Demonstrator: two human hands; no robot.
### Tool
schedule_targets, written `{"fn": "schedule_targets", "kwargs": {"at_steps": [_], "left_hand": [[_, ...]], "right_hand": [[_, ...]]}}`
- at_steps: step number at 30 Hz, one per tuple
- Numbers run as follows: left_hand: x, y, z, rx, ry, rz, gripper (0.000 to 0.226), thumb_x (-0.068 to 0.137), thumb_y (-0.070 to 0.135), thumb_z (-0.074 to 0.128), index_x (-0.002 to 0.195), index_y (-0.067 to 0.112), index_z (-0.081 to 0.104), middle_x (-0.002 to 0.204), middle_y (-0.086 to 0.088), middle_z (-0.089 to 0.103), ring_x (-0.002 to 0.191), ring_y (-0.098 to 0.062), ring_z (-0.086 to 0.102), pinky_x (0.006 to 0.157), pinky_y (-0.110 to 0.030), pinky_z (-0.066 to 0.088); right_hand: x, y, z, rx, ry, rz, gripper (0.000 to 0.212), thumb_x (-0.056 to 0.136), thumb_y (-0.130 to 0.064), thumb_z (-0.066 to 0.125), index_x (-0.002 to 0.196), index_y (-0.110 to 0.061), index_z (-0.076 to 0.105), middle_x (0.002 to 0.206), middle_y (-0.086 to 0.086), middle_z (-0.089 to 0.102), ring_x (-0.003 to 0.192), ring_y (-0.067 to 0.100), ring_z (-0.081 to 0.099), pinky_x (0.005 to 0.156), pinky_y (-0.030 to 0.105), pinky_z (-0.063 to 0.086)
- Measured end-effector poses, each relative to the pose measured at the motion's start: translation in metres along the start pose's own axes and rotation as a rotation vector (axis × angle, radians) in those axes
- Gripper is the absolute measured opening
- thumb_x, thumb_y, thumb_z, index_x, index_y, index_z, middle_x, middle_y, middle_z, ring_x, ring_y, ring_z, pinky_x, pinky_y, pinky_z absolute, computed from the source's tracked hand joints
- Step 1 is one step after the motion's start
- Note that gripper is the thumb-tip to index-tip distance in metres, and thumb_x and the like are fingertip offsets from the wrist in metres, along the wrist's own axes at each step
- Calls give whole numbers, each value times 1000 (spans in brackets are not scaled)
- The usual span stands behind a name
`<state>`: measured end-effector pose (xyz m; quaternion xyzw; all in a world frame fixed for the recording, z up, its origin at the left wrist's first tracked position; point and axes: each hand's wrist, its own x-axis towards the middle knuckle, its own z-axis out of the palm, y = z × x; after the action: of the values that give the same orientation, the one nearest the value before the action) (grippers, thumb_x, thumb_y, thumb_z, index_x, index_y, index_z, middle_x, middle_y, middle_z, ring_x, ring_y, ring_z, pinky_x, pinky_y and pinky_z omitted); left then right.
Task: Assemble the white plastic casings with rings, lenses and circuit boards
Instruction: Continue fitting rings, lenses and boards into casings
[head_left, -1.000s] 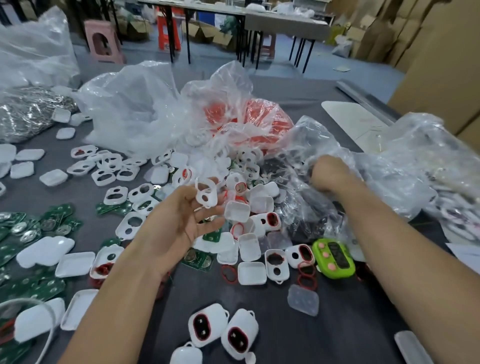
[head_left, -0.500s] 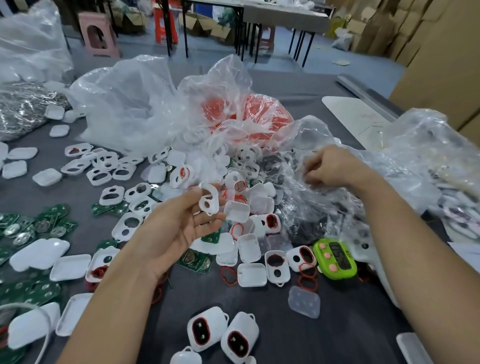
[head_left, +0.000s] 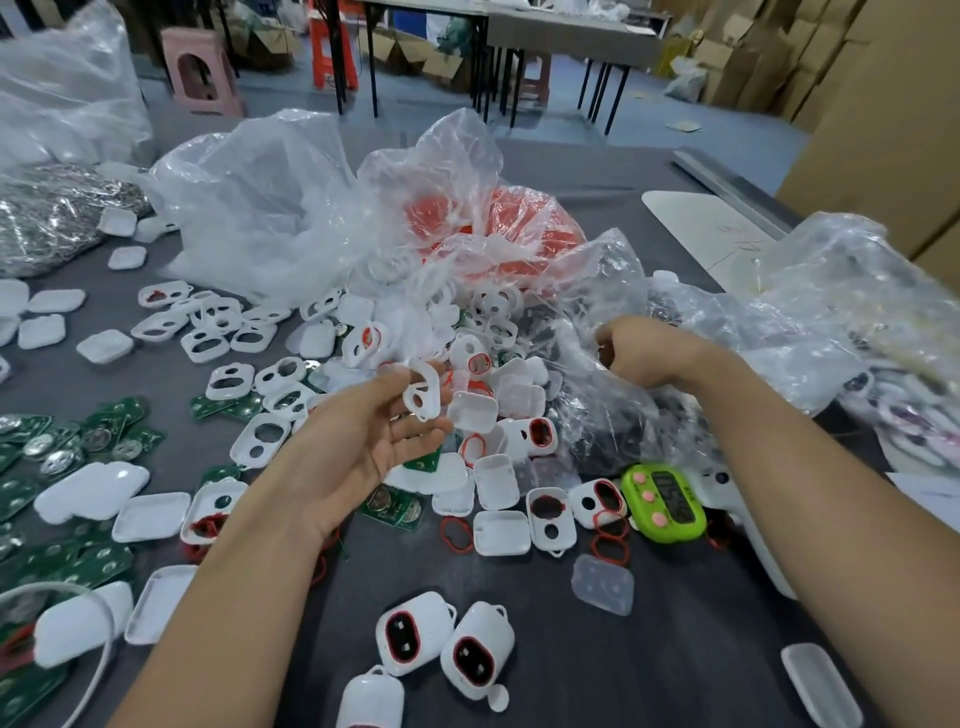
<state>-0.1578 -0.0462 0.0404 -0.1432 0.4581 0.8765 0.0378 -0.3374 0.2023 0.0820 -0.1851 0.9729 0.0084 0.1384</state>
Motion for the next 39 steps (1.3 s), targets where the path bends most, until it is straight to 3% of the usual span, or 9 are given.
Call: {"fn": "schedule_targets", "kwargs": {"at_steps": [3, 6, 11, 17, 22, 27, 30, 34, 39], "left_hand": [[1, -1, 2, 5, 4, -10, 36, 104, 22, 49, 97, 12, 83, 100, -16, 76, 74, -22, 74, 62, -28, 62], [1, -3, 3, 8, 8, -12, 34, 104, 21, 50, 99, 11, 82, 102, -16, 76, 73, -22, 74, 62, -28, 62], [-2, -3, 5, 9, -8, 5, 30, 105, 21, 49, 111, 6, 74, 107, -19, 75, 76, -24, 75, 64, -29, 63], [-3, -5, 9, -25, -5, 15, 48, 85, 17, 68, 127, -4, 58, 123, -31, 67, 97, -43, 74, 69, -37, 64], [3, -15, 10, 52, 70, 42, 19, 101, 14, 58, 106, 2, 72, 113, -28, 73, 93, -41, 76, 65, -33, 63], [6, -22, 11, 279, 199, 158, 21, 101, 13, 61, 90, 5, 78, 85, -21, 73, 79, -33, 74, 66, -29, 62], [7, -24, 10, 368, 239, 245, 28, 100, 11, 63, 79, 15, 81, 64, 2, 63, 64, -14, 65, 67, -25, 61], [3, -21, 12, 342, 200, 300, 19, 98, 10, 66, 92, 17, 83, 91, -8, 80, 82, -18, 75, 68, -23, 60], [2, -18, 10, 340, 117, 298, 26, 100, 3, 59, 105, 16, 81, 101, -10, 79, 91, -17, 75, 74, -29, 63]], "right_hand": [[-6, -1, 5, 47, 57, 6, 27, 89, 1, 59, 104, -17, 71, 98, 6, 70, 81, 20, 61, 75, 28, 48], [-12, -2, 10, 99, 191, 48, 23, 89, 1, 62, 91, -19, 71, 91, 4, 68, 70, 12, 55, 72, 27, 45], [-34, 3, 6, 180, 594, 137, 27, 80, 4, 66, 86, -17, 81, 85, 10, 76, 83, 30, 70, 78, 35, 60], [-74, -29, 10, 866, 918, 104, 25, 82, -7, 78, 103, -21, 81, 79, -14, 74, 75, 5, 72, 70, 16, 58], [-95, -100, 38, 1180, 926, -96, 36, 79, -2, 80, 105, -24, 71, 76, -9, 71, 66, 4, 68, 62, 15, 55], [-105, -122, 66, 714, 1096, -196, 18, 81, -4, 80, 88, -18, 70, 77, -12, 67, 69, 12, 63, 68, 15, 46], [-105, -113, 68, 718, 1256, -158, 13, 84, -4, 76, 90, -15, 72, 83, -9, 67, 74, 10, 61, 71, 10, 42], [-108, -131, 79, 1186, 917, -473, 29, 83, 4, 75, 93, -22, 79, 90, -11, 75, 84, 13, 71, 75, 18, 52], [-92, -133, 87, 1381, 761, -346, 36, 80, 9, 78, 89, -26, 81, 90, -12, 79, 90, 13, 75, 83, 27, 57]]}}
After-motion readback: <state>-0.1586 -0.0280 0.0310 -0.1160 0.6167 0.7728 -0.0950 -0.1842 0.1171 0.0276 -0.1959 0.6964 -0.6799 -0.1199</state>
